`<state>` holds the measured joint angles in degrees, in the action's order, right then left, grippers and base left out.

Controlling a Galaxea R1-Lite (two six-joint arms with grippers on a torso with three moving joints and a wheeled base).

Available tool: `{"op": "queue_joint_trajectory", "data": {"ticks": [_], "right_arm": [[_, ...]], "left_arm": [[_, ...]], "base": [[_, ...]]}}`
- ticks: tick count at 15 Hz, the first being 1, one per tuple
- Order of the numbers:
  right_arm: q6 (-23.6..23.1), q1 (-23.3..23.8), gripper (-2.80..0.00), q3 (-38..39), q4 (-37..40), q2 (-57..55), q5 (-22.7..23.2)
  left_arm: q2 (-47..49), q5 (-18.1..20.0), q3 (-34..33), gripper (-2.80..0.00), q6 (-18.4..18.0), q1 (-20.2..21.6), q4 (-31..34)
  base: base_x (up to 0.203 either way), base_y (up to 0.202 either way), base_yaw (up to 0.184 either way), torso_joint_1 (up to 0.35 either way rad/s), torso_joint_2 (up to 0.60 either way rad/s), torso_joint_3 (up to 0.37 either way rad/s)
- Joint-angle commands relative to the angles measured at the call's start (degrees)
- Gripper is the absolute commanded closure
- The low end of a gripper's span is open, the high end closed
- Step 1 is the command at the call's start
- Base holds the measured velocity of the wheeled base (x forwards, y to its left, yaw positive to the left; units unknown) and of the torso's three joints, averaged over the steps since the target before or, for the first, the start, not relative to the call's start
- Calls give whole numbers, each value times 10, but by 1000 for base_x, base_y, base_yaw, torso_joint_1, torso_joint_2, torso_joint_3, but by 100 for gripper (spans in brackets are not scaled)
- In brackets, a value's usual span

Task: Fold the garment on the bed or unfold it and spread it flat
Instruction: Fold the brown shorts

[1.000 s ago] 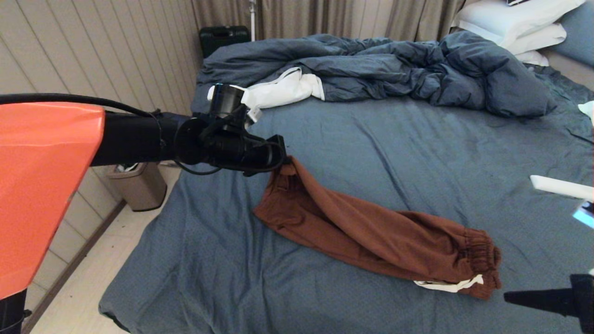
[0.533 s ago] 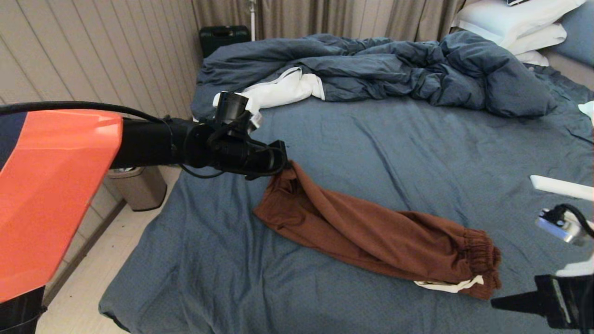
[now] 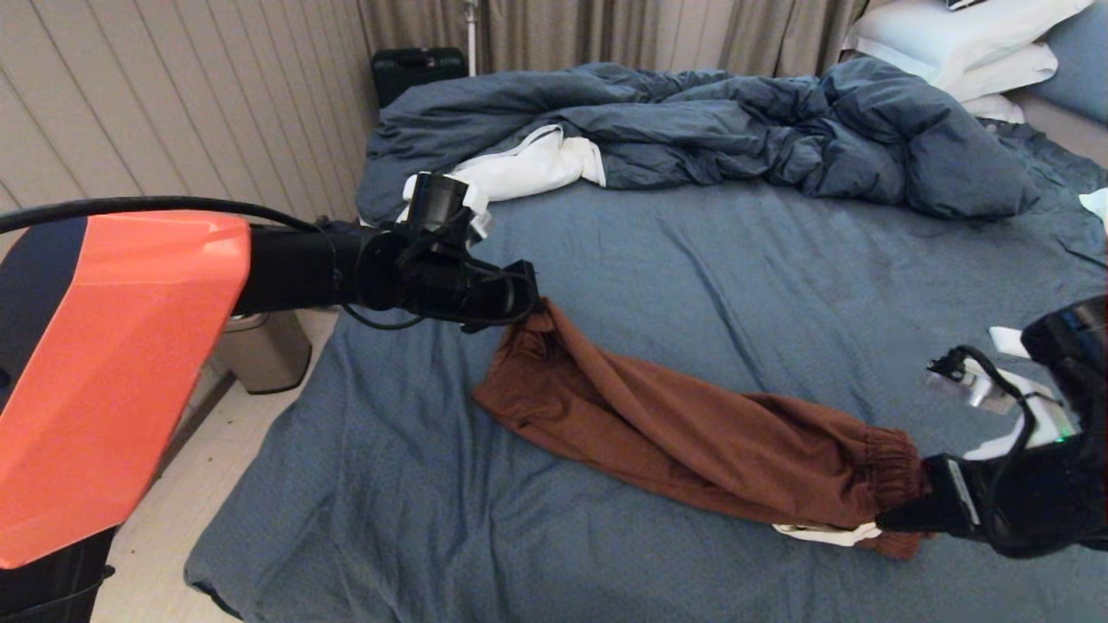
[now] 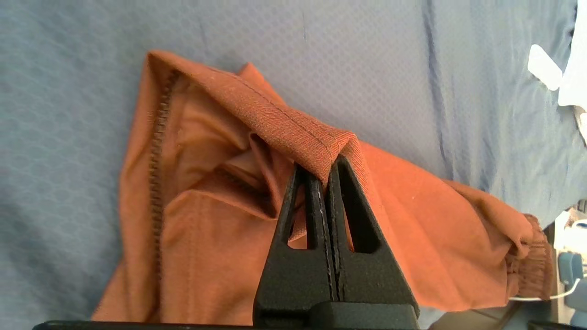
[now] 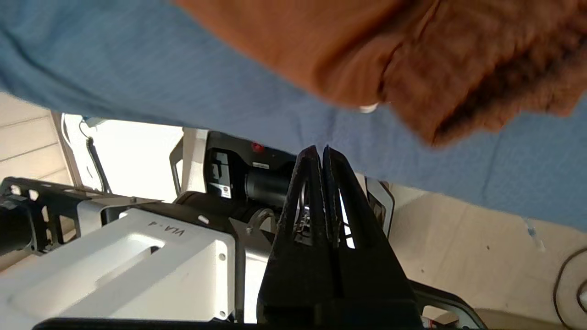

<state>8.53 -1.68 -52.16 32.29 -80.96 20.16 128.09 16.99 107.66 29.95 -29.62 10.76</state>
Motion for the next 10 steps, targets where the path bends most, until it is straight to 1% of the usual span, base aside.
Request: {"op": "queue_joint_trajectory", "data": {"ticks": [1,4,6,8,10], "right_arm": [[1,-1,0,-10,1,-37,0],[0,3,0,-24,-2,-62,-5],[-2,5,0,-27,-33,-71,-6],[-4,29,0,-33,-76,-93,-7],[-5,40,0,-51,-86,-114,-7]], "left_arm": [[4,1,2,0,2,3,0],[18,2,11,0,6,7,0],[19,2,15,0,12,11,0],[21,2,25,0,13,12,4],[23,2,27,0,13,15,6]], "base": [[0,0,0,0,0,0],[0,0,0,0,0,0],[0,0,0,0,0,0],[0,0,0,0,0,0],[0,0,0,0,0,0]]}}
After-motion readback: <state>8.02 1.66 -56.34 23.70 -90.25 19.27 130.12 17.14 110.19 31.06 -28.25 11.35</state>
